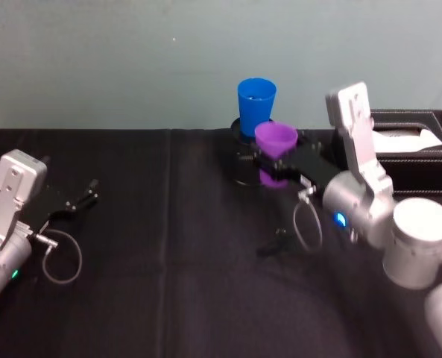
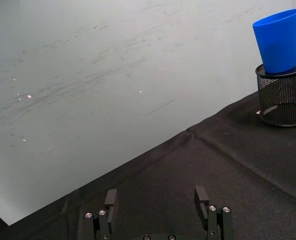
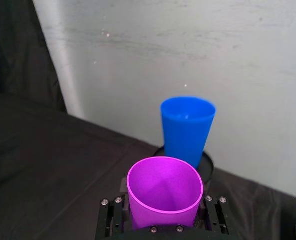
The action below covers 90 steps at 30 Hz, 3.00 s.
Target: Pick up one cup with a gripper and tap it against the other cup.
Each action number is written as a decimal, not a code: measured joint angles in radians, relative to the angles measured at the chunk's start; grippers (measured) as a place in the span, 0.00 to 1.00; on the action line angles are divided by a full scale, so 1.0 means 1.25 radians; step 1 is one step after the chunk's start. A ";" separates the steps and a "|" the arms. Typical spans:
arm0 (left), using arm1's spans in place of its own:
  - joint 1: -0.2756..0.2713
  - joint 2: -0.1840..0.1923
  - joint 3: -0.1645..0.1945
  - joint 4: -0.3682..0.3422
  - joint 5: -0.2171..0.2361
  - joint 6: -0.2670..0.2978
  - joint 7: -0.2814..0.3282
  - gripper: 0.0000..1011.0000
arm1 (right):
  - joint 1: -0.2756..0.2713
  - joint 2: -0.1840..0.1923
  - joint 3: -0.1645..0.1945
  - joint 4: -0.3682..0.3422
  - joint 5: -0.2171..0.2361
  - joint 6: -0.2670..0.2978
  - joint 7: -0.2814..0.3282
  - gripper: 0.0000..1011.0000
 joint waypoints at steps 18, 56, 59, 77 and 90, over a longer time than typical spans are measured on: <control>0.000 0.000 0.000 0.000 0.000 0.000 0.000 0.99 | -0.114 0.033 -0.040 -0.024 -0.023 -0.097 0.033 0.73; 0.000 0.000 0.000 0.000 0.000 0.000 0.000 0.99 | -0.166 0.012 0.086 -0.171 -0.045 0.040 -0.144 0.99; 0.000 0.000 0.000 0.000 0.000 0.000 0.000 0.99 | -0.167 0.000 0.092 -0.162 -0.077 0.060 -0.188 0.99; 0.000 0.000 0.000 0.000 0.000 0.000 0.000 0.99 | -0.148 -0.020 0.079 -0.107 -0.137 0.040 -0.221 0.99; 0.000 0.000 0.000 0.000 0.000 0.000 0.000 0.99 | -0.150 -0.019 0.081 -0.111 -0.133 0.043 -0.222 0.99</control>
